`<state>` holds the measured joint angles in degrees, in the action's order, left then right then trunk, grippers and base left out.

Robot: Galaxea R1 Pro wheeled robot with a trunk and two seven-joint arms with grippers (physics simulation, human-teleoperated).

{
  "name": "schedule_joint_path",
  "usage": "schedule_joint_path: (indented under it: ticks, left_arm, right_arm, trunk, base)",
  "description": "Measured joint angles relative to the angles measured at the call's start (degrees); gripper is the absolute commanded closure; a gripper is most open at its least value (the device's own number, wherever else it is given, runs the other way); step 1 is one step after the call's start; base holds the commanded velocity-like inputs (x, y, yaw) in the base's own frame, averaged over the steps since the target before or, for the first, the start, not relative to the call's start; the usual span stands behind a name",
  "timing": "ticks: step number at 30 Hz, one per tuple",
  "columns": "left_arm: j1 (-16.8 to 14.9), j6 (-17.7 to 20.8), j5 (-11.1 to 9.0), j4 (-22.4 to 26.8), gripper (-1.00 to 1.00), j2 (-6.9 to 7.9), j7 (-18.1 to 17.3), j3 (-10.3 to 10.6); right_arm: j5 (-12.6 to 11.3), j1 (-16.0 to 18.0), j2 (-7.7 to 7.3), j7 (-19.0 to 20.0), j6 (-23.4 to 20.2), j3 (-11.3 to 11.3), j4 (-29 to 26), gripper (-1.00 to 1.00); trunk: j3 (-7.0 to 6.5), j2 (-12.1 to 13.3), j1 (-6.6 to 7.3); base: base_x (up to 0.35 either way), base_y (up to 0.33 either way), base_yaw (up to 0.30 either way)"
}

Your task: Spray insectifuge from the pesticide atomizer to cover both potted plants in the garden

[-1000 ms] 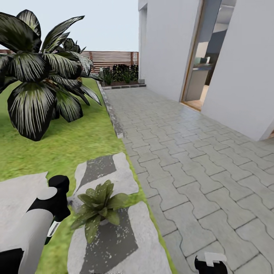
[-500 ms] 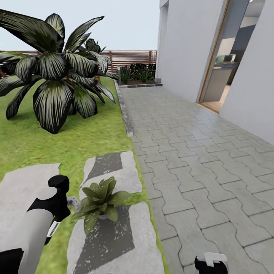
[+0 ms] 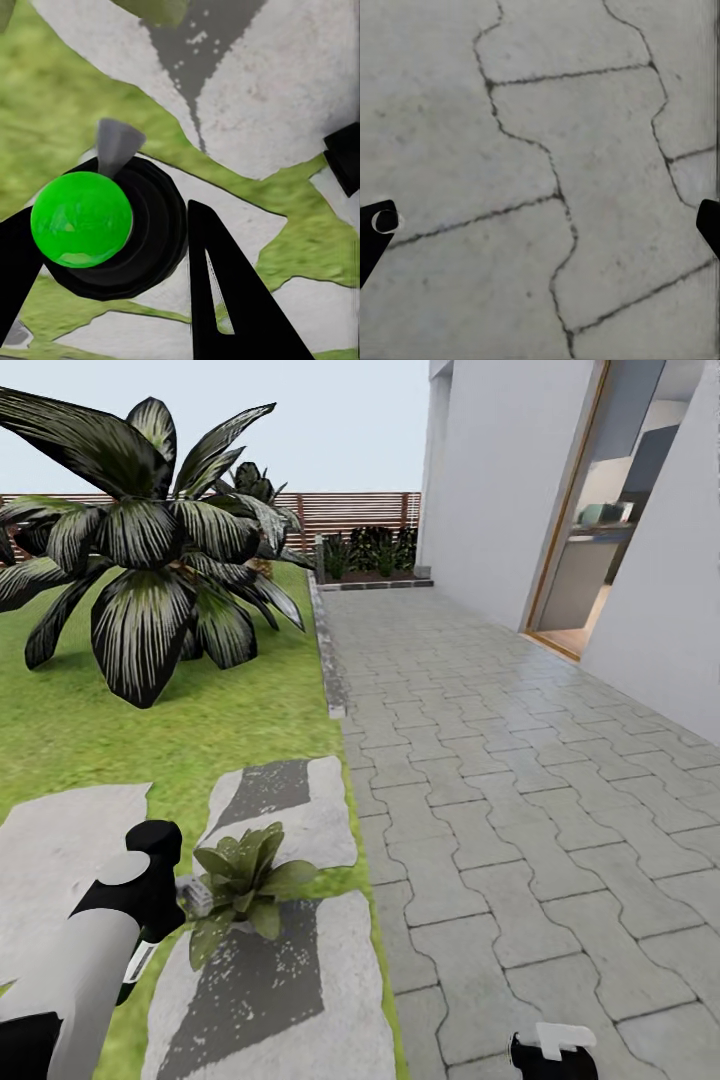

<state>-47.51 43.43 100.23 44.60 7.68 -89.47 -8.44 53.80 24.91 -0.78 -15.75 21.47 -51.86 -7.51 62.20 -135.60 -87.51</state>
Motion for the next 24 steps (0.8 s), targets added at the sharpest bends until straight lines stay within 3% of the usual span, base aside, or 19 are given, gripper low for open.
schedule_joint_path:
  ticks: [4,13,14,17,19,21,24]
  left_arm:
    - [0.0,0.0,0.0,0.0,1.0,0.08,0.0,0.0]
    - [0.1,0.0,0.0,-0.3,1.0,0.32,0.0,-0.1]
    - [0.2,0.0,0.0,-0.4,1.0,0.34,0.0,-0.9]
    - [2.2,0.0,-0.3,-0.7,1.0,-0.2,0.0,-6.0]
    - [4.6,0.0,-1.5,-0.8,1.0,-0.57,0.0,-6.4]
    - [5.4,0.1,-6.1,-0.8,1.0,-1.1,0.0,-7.9]
    - [6.2,0.1,-10.4,-1.1,1.0,-1.63,5.8,-8.7]
  right_arm:
    - [0.0,0.0,0.0,0.0,0.0,0.0,0.0,-1.0]
    - [0.0,0.0,0.01,0.0,0.0,0.0,0.1,-1.0]
    - [0.0,0.0,0.01,0.0,0.0,0.0,0.1,-1.0]
    - [0.0,0.0,0.0,0.0,0.0,0.0,0.1,-1.0]
    - [0.0,0.0,0.0,0.0,0.0,0.0,0.1,-1.0]
    - [0.0,0.0,0.0,0.0,0.0,0.0,0.1,-1.0]
    - [0.0,0.0,0.0,0.0,0.0,-0.1,0.0,-1.0]
  trunk:
    - [0.0,0.0,0.0]
    - [0.0,0.0,0.0]
    - [0.0,0.0,0.01]
    - [0.01,0.0,0.02]
    - [0.0,0.0,0.01]
    - [0.0,0.0,0.0]
    - [0.0,0.0,0.0]
  base:
    - [0.0,-0.272,0.087]
    - [0.013,-0.271,0.265]
    - [0.173,-0.23,0.278]
    - [0.201,-0.13,0.278]
    - [0.051,-0.017,0.278]
    - [0.005,-0.002,0.278]
    - [0.001,0.0,0.278]
